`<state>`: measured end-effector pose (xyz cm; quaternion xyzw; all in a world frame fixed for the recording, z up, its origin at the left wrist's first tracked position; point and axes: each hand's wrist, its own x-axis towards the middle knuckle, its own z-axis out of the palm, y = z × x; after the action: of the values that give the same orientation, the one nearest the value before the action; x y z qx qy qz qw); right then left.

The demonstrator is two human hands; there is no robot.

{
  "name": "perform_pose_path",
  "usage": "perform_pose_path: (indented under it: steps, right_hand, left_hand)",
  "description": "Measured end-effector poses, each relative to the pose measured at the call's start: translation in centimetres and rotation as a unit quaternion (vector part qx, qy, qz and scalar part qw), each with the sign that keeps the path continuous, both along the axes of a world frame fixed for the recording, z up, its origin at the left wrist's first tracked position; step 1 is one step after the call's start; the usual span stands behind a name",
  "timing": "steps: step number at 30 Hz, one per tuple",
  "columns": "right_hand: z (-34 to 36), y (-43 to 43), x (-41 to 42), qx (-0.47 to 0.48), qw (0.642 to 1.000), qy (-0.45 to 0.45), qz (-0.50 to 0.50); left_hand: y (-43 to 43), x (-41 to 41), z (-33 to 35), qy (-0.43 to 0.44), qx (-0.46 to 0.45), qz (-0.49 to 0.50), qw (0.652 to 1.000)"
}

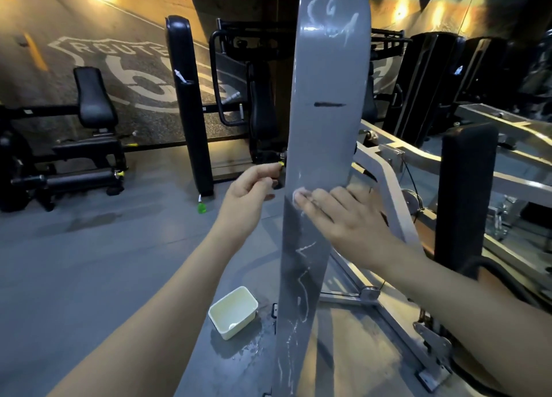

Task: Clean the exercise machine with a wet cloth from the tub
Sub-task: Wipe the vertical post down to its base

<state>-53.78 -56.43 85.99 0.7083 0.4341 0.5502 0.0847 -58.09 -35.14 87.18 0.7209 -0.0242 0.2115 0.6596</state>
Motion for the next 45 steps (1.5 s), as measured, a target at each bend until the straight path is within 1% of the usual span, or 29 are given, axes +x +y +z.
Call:
perform_pose_path:
  steps: [1, 2, 5, 6, 8, 11, 12, 13, 16, 17, 18, 19, 21, 22, 23, 27, 29, 31, 34, 36, 37, 38, 40, 42, 43, 44, 45]
  right_hand:
    - [0.7, 0.0, 0.0, -0.004, 1.000, -0.014, -0.005]
    - [1.8, 0.0, 0.1, 0.011, 1.000, -0.022, -0.014]
    - [4.4, 0.6, 1.0, 0.114, 0.993, -0.028, -0.026]
    - [4.3, 1.0, 0.9, 0.131, 0.991, -0.019, -0.027]
    - [2.3, 1.5, 0.4, 0.105, 0.994, 0.001, -0.027]
    - [-0.3, 0.8, -0.3, -0.011, 1.000, 0.007, -0.024]
    - [0.3, 0.6, -0.3, -0.021, 1.000, 0.004, -0.023]
    - [1.4, 0.7, -0.1, -0.004, 1.000, -0.005, -0.025]
    - [4.5, 1.5, 0.8, 0.118, 0.992, -0.025, -0.046]
    - [4.7, 1.9, 0.8, 0.140, 0.989, -0.024, -0.046]
    - [4.2, 2.2, 0.6, 0.137, 0.989, -0.017, -0.044]
    - [3.1, 2.2, 0.4, 0.110, 0.993, -0.006, -0.044]
    - [1.2, 1.5, 0.0, 0.021, 0.999, 0.014, -0.034]
    - [1.2, 1.0, -0.1, -0.001, 0.999, 0.017, -0.034]
    - [1.8, 0.6, 0.0, 0.005, 0.999, 0.013, -0.036]
    - [6.3, 0.3, 1.2, 0.119, 0.991, -0.028, -0.058]
    - [7.0, 1.4, 1.5, 0.157, 0.985, -0.029, -0.062]
    - [6.0, 2.3, 1.1, 0.148, 0.987, 0.000, -0.058]
    - [2.7, 1.0, 0.8, 0.037, 0.999, 0.002, -0.039]
    - [3.0, -0.3, 0.7, -0.010, 1.000, -0.008, -0.023]
    - [4.0, -0.5, 0.9, -0.005, 0.999, -0.024, -0.022]
    - [5.4, -0.3, 1.1, 0.021, 0.999, -0.038, -0.029]
    - [8.5, 0.8, 1.8, 0.113, 0.992, -0.037, -0.039]
    - [9.5, 2.6, 2.0, 0.187, 0.982, -0.012, -0.037]
    - [9.0, 3.2, 1.9, 0.187, 0.982, -0.004, -0.033]
    - [8.3, 3.5, 1.8, 0.161, 0.987, -0.004, -0.028]
    - [7.5, 3.5, 1.7, 0.116, 0.993, -0.008, -0.022]
  left_hand:
    - [-0.1, -0.3, -0.5, 0.007, -0.001, -0.011, 1.000]
    - [-0.2, -0.7, -0.7, 0.013, 0.000, -0.022, 1.000]
    - [-0.5, -1.0, -1.5, 0.024, -0.014, -0.038, 0.999]
    - [-0.4, -1.0, -1.6, 0.028, -0.020, -0.037, 0.999]
    - [-0.4, -1.0, -1.8, 0.030, -0.025, -0.043, 0.998]
    - [-0.4, -1.2, -1.8, 0.024, -0.029, -0.046, 0.998]
    - [-0.4, -1.3, -1.7, 0.025, -0.032, -0.043, 0.998]
    - [-0.3, -1.2, -1.8, 0.026, -0.036, -0.041, 0.998]
    - [-0.4, -1.2, -1.8, 0.033, -0.039, -0.043, 0.998]
    - [-0.5, -1.2, -1.9, 0.032, -0.040, -0.045, 0.998]
    - [-0.6, -1.3, -1.9, 0.031, -0.042, -0.045, 0.998]
    - [-0.6, -1.3, -1.9, 0.028, -0.045, -0.046, 0.998]
    - [-0.7, -1.4, -1.8, 0.021, -0.049, -0.043, 0.998]
    - [-0.7, -1.4, -1.7, 0.022, -0.050, -0.041, 0.998]
    - [-0.7, -1.3, -1.6, 0.026, -0.052, -0.040, 0.998]
    - [-0.9, -1.6, -1.3, 0.034, -0.054, -0.040, 0.997]
    - [-0.9, -1.6, -1.2, 0.036, -0.049, -0.037, 0.997]
    - [-0.9, -1.5, -1.3, 0.037, -0.044, -0.037, 0.998]
    - [-1.0, -1.5, -1.3, 0.033, -0.039, -0.038, 0.998]
    - [-1.0, -1.5, -1.2, 0.030, -0.039, -0.037, 0.998]
    - [-1.0, -1.5, -1.2, 0.029, -0.040, -0.035, 0.998]
    - [-1.0, -1.4, -1.0, 0.033, -0.040, -0.032, 0.998]
    - [-1.0, -1.2, -0.8, 0.043, -0.035, -0.027, 0.998]
    - [-0.9, -1.2, -0.7, 0.048, -0.027, -0.027, 0.998]
    - [-0.9, -1.2, -0.7, 0.049, -0.023, -0.030, 0.998]
    - [-0.8, -1.2, -0.7, 0.049, -0.019, -0.034, 0.998]
    - [-0.7, -1.2, -0.7, 0.048, -0.014, -0.037, 0.998]
